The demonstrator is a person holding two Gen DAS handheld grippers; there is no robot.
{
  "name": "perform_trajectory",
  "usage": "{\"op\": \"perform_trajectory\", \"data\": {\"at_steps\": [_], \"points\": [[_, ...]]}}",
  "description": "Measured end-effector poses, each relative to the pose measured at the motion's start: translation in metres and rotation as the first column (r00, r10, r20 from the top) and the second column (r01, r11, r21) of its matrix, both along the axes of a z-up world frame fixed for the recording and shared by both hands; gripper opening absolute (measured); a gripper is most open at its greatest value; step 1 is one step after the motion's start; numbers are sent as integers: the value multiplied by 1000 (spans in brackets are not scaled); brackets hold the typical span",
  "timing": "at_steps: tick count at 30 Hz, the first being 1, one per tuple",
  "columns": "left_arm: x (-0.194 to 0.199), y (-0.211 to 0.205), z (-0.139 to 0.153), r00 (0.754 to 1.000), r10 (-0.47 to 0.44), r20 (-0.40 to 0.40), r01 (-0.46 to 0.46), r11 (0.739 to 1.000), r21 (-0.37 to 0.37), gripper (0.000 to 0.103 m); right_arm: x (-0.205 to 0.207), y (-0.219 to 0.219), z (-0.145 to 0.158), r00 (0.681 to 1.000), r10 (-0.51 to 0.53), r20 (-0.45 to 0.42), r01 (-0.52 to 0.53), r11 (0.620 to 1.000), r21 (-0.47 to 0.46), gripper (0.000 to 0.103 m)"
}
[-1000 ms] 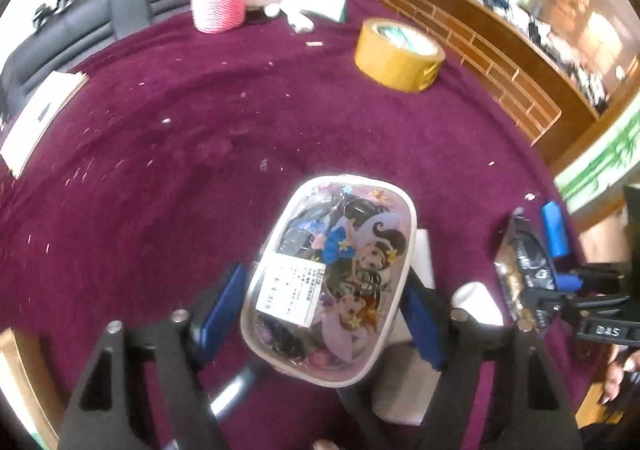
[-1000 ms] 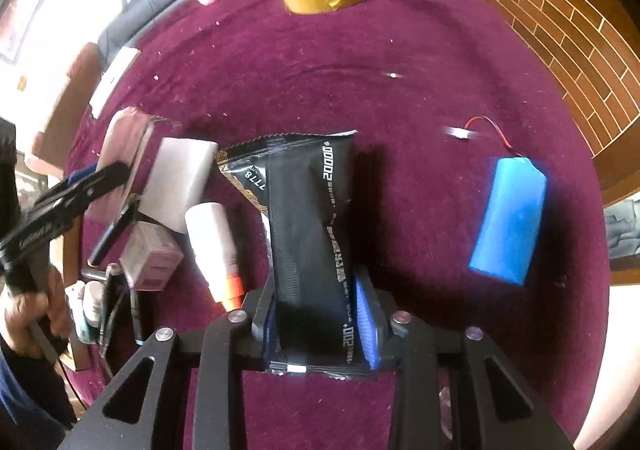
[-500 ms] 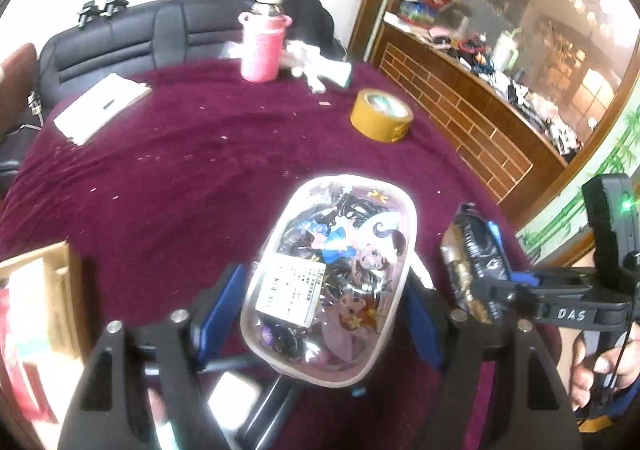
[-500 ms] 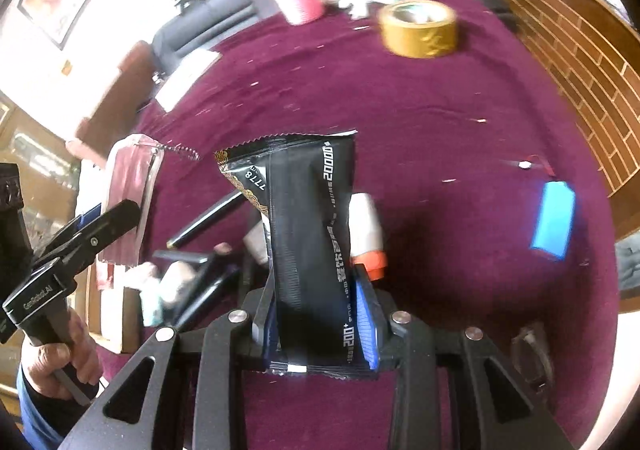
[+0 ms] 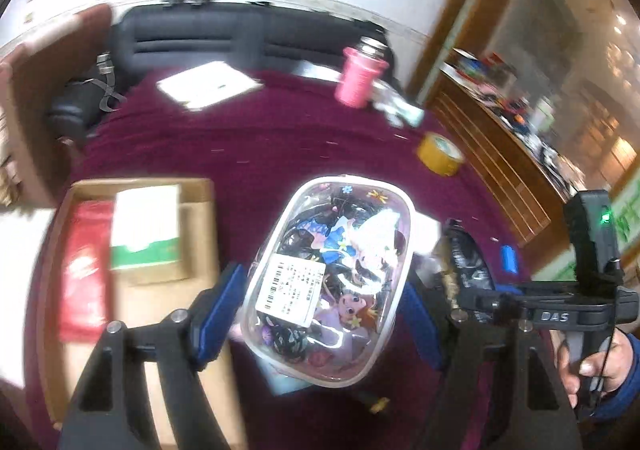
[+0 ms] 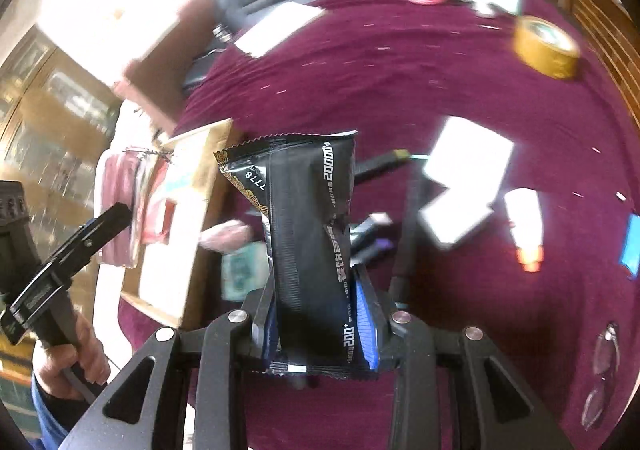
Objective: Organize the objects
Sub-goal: 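Lower the clear box and black bag into the cardboard tray and open both grippers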
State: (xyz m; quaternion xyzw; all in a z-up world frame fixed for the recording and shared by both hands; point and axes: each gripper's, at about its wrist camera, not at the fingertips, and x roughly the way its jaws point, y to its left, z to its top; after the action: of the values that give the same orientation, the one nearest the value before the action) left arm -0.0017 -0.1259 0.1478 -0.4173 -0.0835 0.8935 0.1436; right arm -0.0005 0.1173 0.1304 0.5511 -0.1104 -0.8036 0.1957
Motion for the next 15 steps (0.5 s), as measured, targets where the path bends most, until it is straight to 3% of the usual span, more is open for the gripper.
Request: {"op": "perform_trajectory", "data": {"at_steps": [9,15], "points": [[42,-122,-17,972,232,33,-231,972,-30,75,12,-102,-2,981,193,29,-193,981,2,36],[63,-169,-39,950,301,85,-297,953,-59,76,22,-167,-14,953,296,58,-296,955,-4,36]]}}
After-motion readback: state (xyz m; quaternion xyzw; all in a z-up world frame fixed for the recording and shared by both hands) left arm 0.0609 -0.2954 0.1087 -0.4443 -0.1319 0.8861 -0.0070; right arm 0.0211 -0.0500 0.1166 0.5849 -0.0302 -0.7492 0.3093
